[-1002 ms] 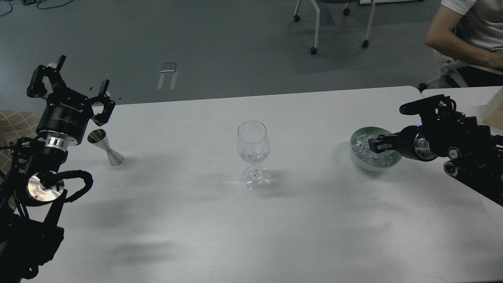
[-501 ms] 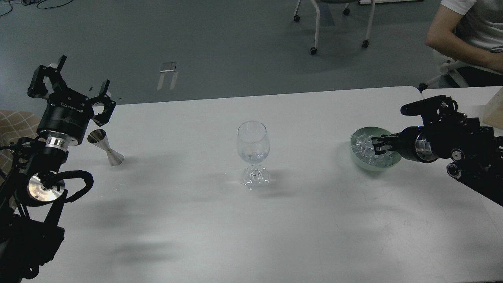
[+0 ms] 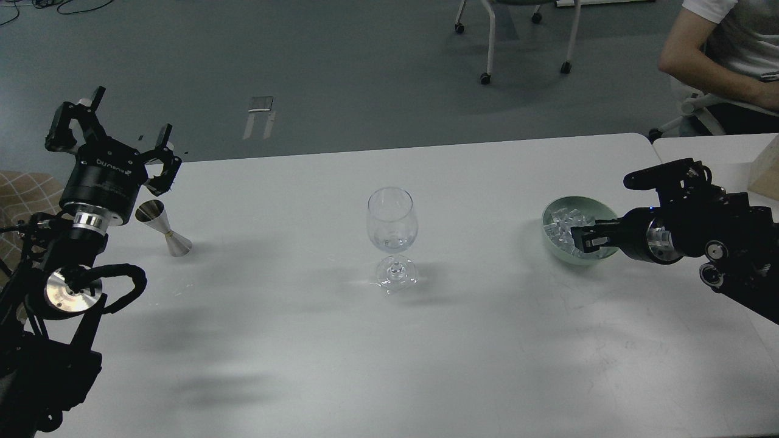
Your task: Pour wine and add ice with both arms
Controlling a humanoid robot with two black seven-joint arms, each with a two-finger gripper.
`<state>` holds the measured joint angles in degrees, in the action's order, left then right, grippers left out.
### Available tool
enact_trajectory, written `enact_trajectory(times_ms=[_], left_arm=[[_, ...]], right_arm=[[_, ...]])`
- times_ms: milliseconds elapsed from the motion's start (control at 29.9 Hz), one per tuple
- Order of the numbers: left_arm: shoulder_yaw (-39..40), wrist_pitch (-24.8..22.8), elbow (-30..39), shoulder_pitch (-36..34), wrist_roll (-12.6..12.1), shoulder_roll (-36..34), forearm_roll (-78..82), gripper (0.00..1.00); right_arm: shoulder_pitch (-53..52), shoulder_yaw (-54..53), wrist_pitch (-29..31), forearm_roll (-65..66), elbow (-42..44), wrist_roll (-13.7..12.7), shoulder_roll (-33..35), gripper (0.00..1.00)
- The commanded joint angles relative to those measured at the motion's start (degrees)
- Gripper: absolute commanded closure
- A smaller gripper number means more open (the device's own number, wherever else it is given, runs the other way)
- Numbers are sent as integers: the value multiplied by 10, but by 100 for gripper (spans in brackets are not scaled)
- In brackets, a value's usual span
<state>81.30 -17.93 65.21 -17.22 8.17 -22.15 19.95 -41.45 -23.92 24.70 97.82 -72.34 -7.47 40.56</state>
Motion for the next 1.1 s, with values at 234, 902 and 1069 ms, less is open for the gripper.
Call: enact_trajectory(times_ms=[234,902,1069], left_arm=[[0,0,0,1,0,2,0,2],[1,-2,-13,0,1,4,1,2],[0,-2,-14,0,1,4,1,2]], right_arm=[[3,-6,-4,1,6,0,0,52],[4,-7,-5,1,48,-1,-36,52],[4,-7,-5,1,48,0,-36,53]])
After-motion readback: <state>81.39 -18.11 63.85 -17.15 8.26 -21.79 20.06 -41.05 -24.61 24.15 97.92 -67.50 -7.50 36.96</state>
